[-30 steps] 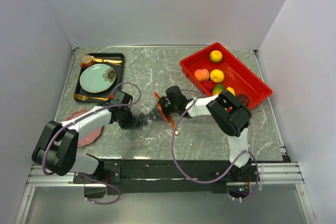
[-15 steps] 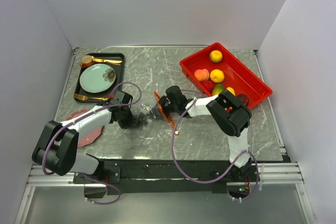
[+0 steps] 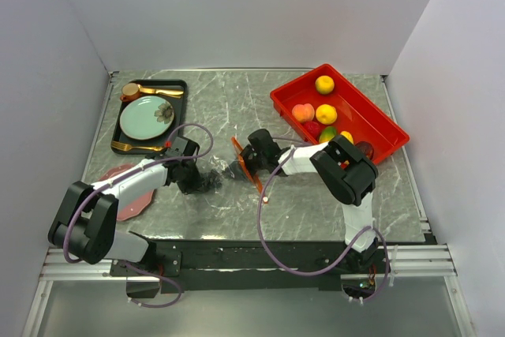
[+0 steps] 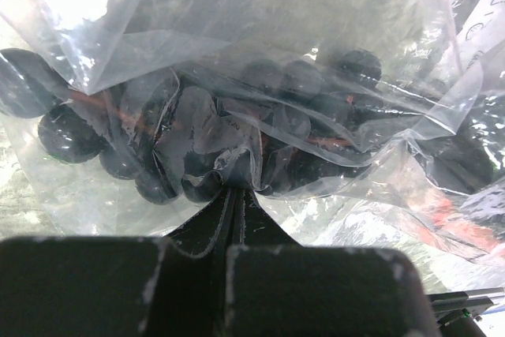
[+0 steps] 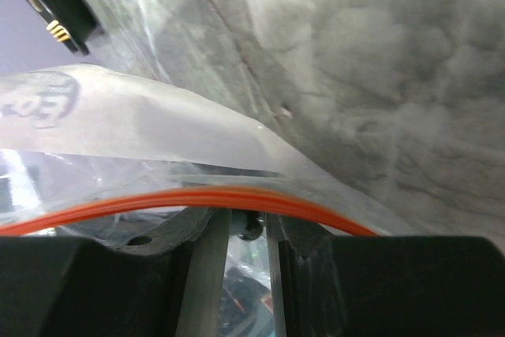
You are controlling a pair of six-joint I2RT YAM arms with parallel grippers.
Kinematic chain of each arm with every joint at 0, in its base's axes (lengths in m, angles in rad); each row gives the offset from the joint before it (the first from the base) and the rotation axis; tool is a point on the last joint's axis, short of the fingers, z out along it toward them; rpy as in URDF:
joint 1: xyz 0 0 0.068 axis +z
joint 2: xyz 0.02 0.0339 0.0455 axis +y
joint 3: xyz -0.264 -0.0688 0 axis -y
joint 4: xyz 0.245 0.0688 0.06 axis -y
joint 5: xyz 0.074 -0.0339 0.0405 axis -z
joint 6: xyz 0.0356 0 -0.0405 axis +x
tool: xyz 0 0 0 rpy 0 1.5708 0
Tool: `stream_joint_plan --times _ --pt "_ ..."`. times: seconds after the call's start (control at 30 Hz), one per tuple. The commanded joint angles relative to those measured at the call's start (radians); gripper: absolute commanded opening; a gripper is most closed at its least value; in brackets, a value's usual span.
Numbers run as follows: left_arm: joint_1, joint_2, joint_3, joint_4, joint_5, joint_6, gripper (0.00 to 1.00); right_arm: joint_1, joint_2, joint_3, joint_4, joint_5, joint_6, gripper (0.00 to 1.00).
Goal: Open the zip-top bag and remove the fake food
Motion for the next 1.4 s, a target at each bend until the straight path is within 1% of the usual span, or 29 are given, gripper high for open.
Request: stream_joint_plan --times 0.0,0.17,0.23,0.53,0.6,0.63,0.7,0.8,0.83,0.87,0.9,0.93,1.0,1.03,1.1,1.17,1.2,1.27,1.3,1.37 --pt "0.004 0.006 0.026 -0.009 -0.015 0.026 0.01 0.009 0.005 0.059 -0.027 0.028 0.028 0.31" --pt "0.004 0.007 0.023 -0.003 -0.01 0.028 0.01 0.022 0.016 0.1 -0.067 0.038 0.03 0.32" --pt "0.004 0.007 0.022 0.0 -0.009 0.028 0.01 0.025 0.018 0.12 -0.107 0.044 0.021 0.31" --pt "0.004 0.007 0.017 0.012 -0.004 0.029 0.01 0.037 0.035 0.144 -0.175 0.062 0.017 0.3" --pt "0.004 0.003 0.015 0.011 -0.002 0.029 0.01 0.039 0.039 0.154 -0.187 0.065 0.014 0.28" --pt "0.004 0.001 0.015 0.009 -0.001 0.029 0.01 0.04 0.041 0.155 -0.19 0.071 0.014 0.24" --pt "0.004 -0.005 0.014 0.009 -0.001 0.031 0.01 0.039 0.042 0.16 -0.198 0.077 0.014 0.22" --pt "0.004 -0.025 0.017 -0.004 0.002 0.028 0.01 0.04 0.047 0.167 -0.199 0.081 0.017 0.14" --pt "0.004 -0.031 0.017 -0.009 0.001 0.028 0.03 0.039 0.047 0.171 -0.201 0.081 0.02 0.07" --pt "0.004 -0.039 0.017 -0.021 0.001 0.028 0.04 0.04 0.041 0.172 -0.202 0.09 0.02 0.04" --pt "0.004 -0.057 0.02 -0.029 0.005 0.028 0.08 0.039 0.036 0.171 -0.202 0.096 0.019 0.02" --pt "0.004 -0.069 0.02 -0.038 0.005 0.026 0.17 0.037 0.028 0.168 -0.222 0.106 0.019 0.0" --pt "0.004 -0.112 0.02 -0.064 0.011 0.017 0.25 0.032 0.007 0.155 -0.228 0.126 0.019 0.0" --pt "0.004 -0.128 0.019 -0.072 0.016 0.014 0.35 0.028 0.001 0.151 -0.231 0.134 0.016 0.0" --pt "0.004 -0.171 0.015 -0.099 0.019 0.0 0.39 0.023 -0.019 0.141 -0.241 0.151 0.011 0.0" --pt "0.004 -0.204 0.009 -0.128 0.024 -0.014 0.37 0.019 -0.036 0.132 -0.244 0.163 0.008 0.0" --pt "0.004 -0.215 0.005 -0.139 0.027 -0.02 0.33 0.019 -0.041 0.128 -0.244 0.165 0.008 0.0" --pt "0.004 -0.235 -0.018 -0.145 0.019 -0.041 0.28 0.019 -0.051 0.125 -0.245 0.171 0.005 0.0" --pt "0.004 -0.25 -0.029 -0.15 0.018 -0.049 0.21 0.017 -0.056 0.125 -0.248 0.179 0.004 0.0" --pt "0.004 -0.257 -0.061 -0.15 0.005 -0.075 0.14 0.017 -0.064 0.12 -0.247 0.18 0.004 0.0"
